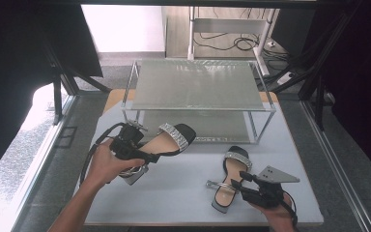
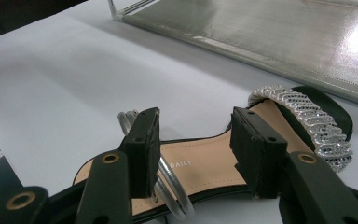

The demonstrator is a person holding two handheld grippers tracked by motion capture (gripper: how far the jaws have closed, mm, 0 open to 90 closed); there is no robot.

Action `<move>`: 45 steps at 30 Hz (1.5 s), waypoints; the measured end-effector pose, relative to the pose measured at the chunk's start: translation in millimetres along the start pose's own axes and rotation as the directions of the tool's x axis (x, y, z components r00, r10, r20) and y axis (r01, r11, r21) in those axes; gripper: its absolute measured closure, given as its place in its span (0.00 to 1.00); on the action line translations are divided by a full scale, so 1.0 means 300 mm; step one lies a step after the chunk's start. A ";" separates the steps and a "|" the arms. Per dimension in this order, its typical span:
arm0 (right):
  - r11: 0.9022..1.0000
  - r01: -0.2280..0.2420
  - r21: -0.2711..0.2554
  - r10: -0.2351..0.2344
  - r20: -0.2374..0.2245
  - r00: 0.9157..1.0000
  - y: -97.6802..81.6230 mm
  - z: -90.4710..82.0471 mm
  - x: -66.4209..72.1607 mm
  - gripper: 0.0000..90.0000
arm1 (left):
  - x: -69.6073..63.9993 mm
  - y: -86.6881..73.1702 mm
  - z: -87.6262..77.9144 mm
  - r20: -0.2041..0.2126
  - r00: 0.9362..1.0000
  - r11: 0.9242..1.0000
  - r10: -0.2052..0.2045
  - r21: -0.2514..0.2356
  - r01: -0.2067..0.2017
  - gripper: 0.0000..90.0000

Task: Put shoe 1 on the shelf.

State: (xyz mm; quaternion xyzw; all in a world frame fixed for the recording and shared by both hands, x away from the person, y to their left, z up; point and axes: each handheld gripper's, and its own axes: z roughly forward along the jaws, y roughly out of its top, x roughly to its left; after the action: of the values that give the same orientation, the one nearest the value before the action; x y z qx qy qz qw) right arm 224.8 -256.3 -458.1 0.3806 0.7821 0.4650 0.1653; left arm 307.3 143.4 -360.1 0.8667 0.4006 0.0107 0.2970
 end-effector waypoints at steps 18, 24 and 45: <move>1.000 0.002 0.001 -0.002 0.001 1.000 -0.002 0.001 -0.001 0.58 | -0.040 0.125 -0.086 0.038 0.998 0.996 0.048 -0.075 -0.045 0.48; 1.000 0.004 0.005 -0.004 0.000 1.000 -0.002 0.001 -0.001 0.58 | -0.045 0.177 -0.112 0.041 0.998 0.994 0.054 -0.095 -0.050 0.48; 1.000 -0.002 0.005 0.002 0.003 1.000 -0.004 -0.003 -0.013 0.58 | 0.016 0.359 -0.125 0.046 0.999 0.988 -0.019 -0.153 0.025 0.48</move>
State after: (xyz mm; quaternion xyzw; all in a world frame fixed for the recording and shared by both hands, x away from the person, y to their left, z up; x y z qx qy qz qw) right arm 226.5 -260.0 -459.0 0.3825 0.7825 0.4628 0.1650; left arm 375.0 111.7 -274.0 0.8368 0.4015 0.0190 0.3719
